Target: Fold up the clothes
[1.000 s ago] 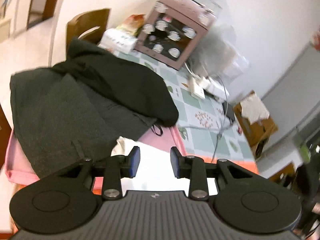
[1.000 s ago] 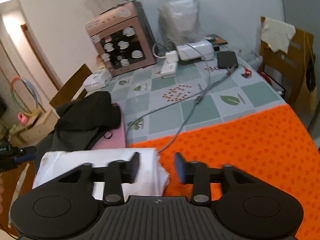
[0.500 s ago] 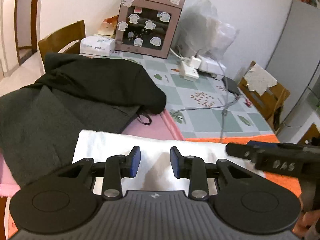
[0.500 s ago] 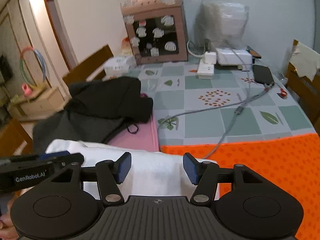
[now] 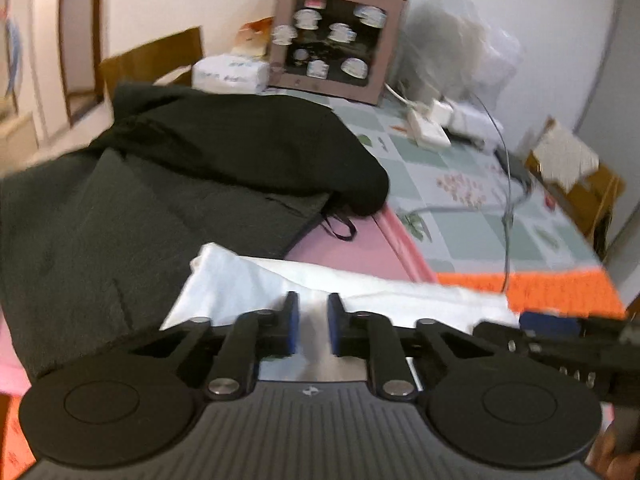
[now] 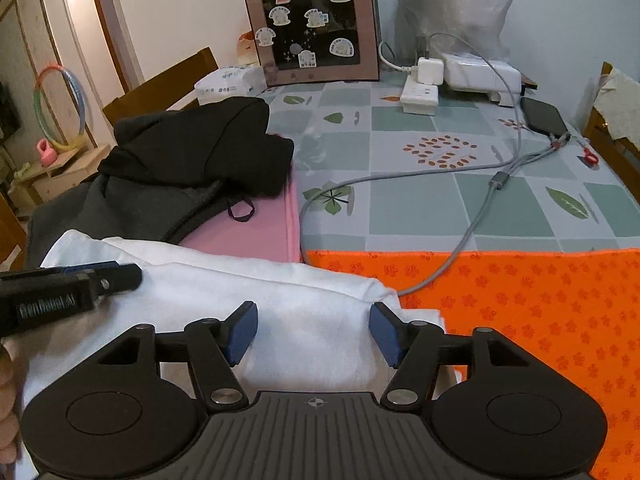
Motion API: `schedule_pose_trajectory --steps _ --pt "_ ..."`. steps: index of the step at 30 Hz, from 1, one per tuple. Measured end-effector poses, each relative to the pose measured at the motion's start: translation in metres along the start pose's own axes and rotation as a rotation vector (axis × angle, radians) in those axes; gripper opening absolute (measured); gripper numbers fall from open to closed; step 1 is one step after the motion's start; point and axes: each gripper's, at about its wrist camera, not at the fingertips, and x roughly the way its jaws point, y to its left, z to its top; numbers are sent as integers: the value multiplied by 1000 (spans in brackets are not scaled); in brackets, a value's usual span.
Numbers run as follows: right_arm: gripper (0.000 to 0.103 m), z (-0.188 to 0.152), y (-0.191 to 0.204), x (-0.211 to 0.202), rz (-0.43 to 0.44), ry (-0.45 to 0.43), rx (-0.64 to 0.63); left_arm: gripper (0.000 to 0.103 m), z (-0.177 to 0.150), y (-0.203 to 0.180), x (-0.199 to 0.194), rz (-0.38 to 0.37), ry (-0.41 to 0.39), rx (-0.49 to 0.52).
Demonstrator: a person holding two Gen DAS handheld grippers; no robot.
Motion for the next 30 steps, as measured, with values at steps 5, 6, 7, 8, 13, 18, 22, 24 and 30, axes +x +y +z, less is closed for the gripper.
schedule_pose_trajectory --steps 5,6,7,8,13,18,22,24,30 --pt "64 11 0 -22 -6 8 18 31 5 12 -33 -49 -23 3" --pt "64 9 0 -29 -5 5 18 31 3 14 -41 -50 -23 13" --pt "64 8 1 -36 -4 1 19 32 2 16 -48 -51 -23 23" --pt "64 5 1 -43 -4 1 17 32 0 18 -56 -53 -21 32" --pt "66 -14 8 -79 -2 -1 14 32 -22 22 -95 -53 -19 115" --pt "67 -42 18 -107 -8 13 7 33 -49 22 -117 -60 11 168" --pt "68 -64 24 -107 -23 57 -8 33 -68 25 -112 -38 46 200" --pt "68 -73 25 -100 -30 77 -21 33 -74 29 -103 -38 73 187" --pt "71 -85 15 -85 1 79 20 34 -80 43 -75 -69 126 121"
